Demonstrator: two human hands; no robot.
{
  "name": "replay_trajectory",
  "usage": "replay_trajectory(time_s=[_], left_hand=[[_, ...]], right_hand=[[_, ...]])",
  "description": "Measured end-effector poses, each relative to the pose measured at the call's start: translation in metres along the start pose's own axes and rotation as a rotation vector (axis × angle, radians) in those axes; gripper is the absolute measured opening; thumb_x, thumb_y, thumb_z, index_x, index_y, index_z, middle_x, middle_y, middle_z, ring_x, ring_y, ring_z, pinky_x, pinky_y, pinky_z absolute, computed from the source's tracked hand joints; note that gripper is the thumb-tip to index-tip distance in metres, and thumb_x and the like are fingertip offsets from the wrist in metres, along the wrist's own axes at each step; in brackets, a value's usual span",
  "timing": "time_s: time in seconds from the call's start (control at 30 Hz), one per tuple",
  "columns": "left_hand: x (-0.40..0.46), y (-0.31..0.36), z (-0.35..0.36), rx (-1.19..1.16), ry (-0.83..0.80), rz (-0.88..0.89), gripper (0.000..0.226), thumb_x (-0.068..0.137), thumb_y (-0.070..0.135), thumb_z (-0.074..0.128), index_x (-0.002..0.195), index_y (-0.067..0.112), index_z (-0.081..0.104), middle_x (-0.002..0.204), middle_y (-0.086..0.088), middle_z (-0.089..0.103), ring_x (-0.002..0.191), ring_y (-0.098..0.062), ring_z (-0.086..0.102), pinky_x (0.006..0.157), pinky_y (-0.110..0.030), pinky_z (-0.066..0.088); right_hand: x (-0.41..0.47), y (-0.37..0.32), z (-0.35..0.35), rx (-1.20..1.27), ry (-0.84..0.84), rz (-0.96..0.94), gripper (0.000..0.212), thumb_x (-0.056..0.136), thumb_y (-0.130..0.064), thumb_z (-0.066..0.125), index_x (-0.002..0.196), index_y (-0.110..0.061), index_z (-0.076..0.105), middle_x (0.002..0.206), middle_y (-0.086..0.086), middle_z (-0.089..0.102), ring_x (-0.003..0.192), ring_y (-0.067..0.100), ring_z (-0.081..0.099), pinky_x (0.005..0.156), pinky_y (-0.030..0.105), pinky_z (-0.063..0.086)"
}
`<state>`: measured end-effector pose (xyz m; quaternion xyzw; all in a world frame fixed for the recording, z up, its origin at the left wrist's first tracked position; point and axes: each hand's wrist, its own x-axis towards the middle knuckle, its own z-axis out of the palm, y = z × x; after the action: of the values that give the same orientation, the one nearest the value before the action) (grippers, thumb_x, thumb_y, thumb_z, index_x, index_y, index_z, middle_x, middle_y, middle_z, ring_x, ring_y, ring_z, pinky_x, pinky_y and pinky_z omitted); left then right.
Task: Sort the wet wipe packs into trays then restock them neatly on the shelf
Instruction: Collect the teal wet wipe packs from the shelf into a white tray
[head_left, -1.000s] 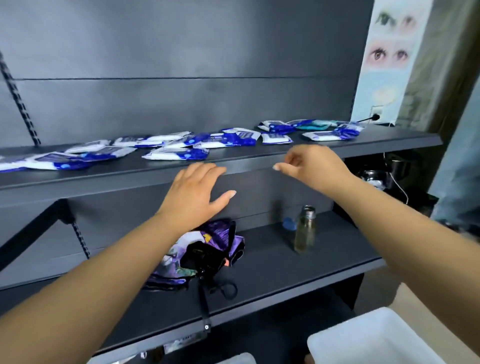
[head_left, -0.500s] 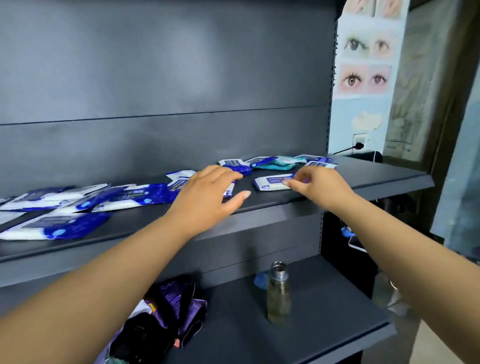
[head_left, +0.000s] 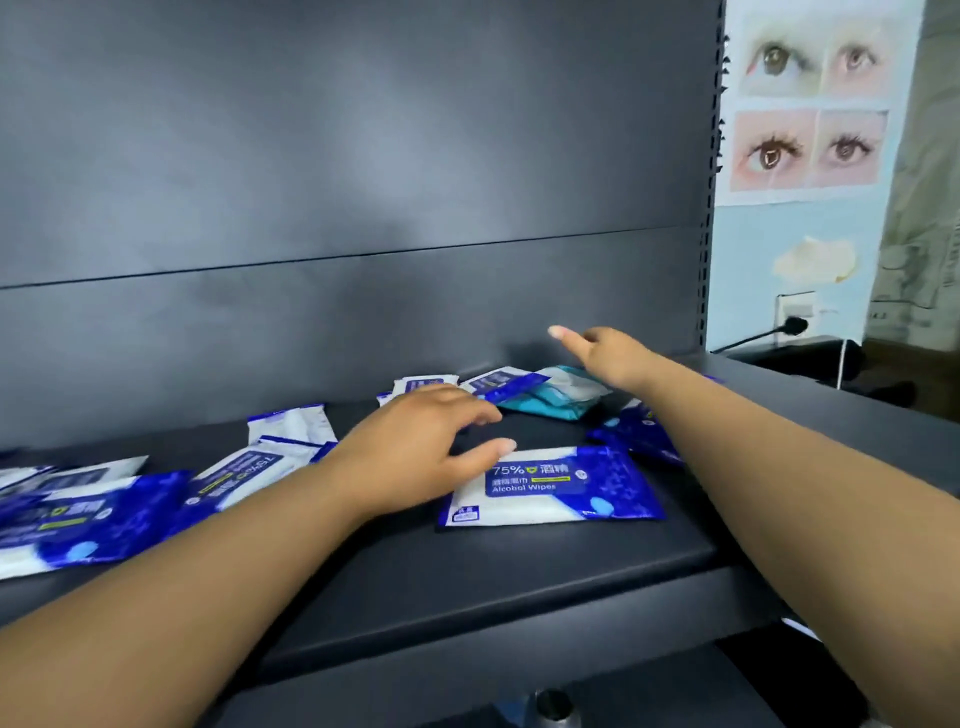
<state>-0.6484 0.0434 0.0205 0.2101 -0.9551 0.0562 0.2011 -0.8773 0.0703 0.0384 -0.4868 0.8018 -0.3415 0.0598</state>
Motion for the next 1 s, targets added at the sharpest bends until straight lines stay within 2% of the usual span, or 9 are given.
replay_trajectory(time_s=[0.1, 0.23, 0.33, 0.4, 0.5, 0.57, 0.67, 0.83, 1.0], left_hand=[[0.019, -0.008, 0.007, 0.014, -0.112, -0.058, 0.054, 0.085, 0.063, 0.04, 0.121, 0.026, 0.057, 0.122, 0.01, 0.058, 0.112, -0.007, 0.048, 0.098, -0.023, 0.036], [0.046, -0.007, 0.02, -0.087, -0.254, -0.143, 0.04, 0.09, 0.051, 0.043, 0.119, 0.028, 0.058, 0.123, 0.01, 0.058, 0.112, -0.008, 0.05, 0.099, -0.026, 0.037], [0.062, -0.003, 0.023, -0.173, -0.218, -0.226, 0.037, 0.092, 0.049, 0.041, 0.118, 0.028, 0.059, 0.118, 0.007, 0.06, 0.106, -0.01, 0.051, 0.094, -0.025, 0.038], [0.069, -0.001, 0.024, -0.174, -0.19, -0.282, 0.04, 0.094, 0.049, 0.036, 0.119, 0.028, 0.059, 0.118, 0.003, 0.06, 0.109, -0.013, 0.05, 0.094, -0.026, 0.038], [0.079, 0.004, 0.029, 0.019, -0.26, -0.336, 0.049, 0.097, 0.051, 0.022, 0.131, 0.031, 0.05, 0.131, -0.001, 0.053, 0.126, -0.019, 0.036, 0.102, -0.031, 0.026], [0.087, 0.009, 0.033, 0.126, -0.341, -0.463, 0.055, 0.096, 0.054, 0.012, 0.137, 0.033, 0.042, 0.138, -0.004, 0.047, 0.132, -0.024, 0.026, 0.104, -0.037, 0.019], [0.106, 0.022, 0.04, 0.182, -0.426, -0.636, 0.069, 0.093, 0.061, 0.007, 0.14, 0.022, 0.039, 0.146, -0.009, 0.037, 0.135, -0.029, 0.02, 0.106, -0.043, 0.018], [0.138, 0.036, 0.059, 0.112, -0.437, -0.879, 0.084, 0.087, 0.072, 0.022, 0.143, 0.01, 0.031, 0.146, -0.014, 0.03, 0.133, -0.031, 0.027, 0.105, -0.04, 0.026], [0.147, 0.034, 0.056, -0.204, -0.41, -0.845, 0.067, 0.091, 0.052, 0.045, 0.136, 0.002, 0.039, 0.142, -0.012, 0.04, 0.127, -0.03, 0.041, 0.104, -0.034, 0.031]], right_hand=[[0.016, 0.009, 0.009, -0.146, -0.192, 0.094, 0.073, 0.092, -0.06, 0.032, 0.133, -0.001, 0.044, 0.141, 0.016, 0.043, 0.126, 0.029, 0.042, 0.1, 0.031, 0.03], [0.023, 0.017, 0.009, -0.247, -0.257, 0.076, 0.072, 0.087, -0.06, 0.046, 0.129, -0.002, 0.049, 0.135, 0.013, 0.049, 0.117, 0.029, 0.049, 0.084, 0.029, 0.034], [0.029, 0.025, 0.005, -0.091, -0.277, 0.094, 0.066, 0.079, -0.059, 0.06, 0.118, -0.006, 0.058, 0.119, 0.01, 0.058, 0.097, 0.025, 0.053, 0.077, 0.028, 0.037], [0.031, 0.027, 0.001, 0.15, -0.282, 0.131, 0.05, 0.082, -0.042, 0.066, 0.114, -0.005, 0.057, 0.114, 0.011, 0.06, 0.09, 0.024, 0.055, 0.073, 0.031, 0.043], [0.032, 0.029, -0.008, 0.556, -0.115, 0.221, 0.035, 0.088, -0.013, 0.063, 0.119, -0.001, 0.053, 0.118, 0.017, 0.062, 0.098, 0.028, 0.062, 0.081, 0.039, 0.051], [0.033, 0.031, -0.012, 0.7, -0.012, 0.256, 0.034, 0.089, -0.01, 0.06, 0.121, 0.0, 0.052, 0.118, 0.016, 0.062, 0.102, 0.028, 0.063, 0.079, 0.038, 0.051], [0.034, 0.031, -0.014, 0.773, 0.054, 0.245, 0.033, 0.089, -0.011, 0.061, 0.119, -0.002, 0.052, 0.117, 0.013, 0.063, 0.096, 0.025, 0.063, 0.068, 0.033, 0.05], [0.042, 0.035, -0.02, 0.752, 0.208, 0.227, 0.04, 0.087, -0.018, 0.064, 0.121, -0.006, 0.048, 0.121, 0.01, 0.06, 0.102, 0.026, 0.063, 0.087, 0.041, 0.053], [0.046, 0.035, -0.024, 0.798, 0.26, 0.209, 0.043, 0.086, -0.019, 0.064, 0.122, -0.007, 0.046, 0.121, 0.011, 0.059, 0.102, 0.029, 0.062, 0.086, 0.045, 0.053]])
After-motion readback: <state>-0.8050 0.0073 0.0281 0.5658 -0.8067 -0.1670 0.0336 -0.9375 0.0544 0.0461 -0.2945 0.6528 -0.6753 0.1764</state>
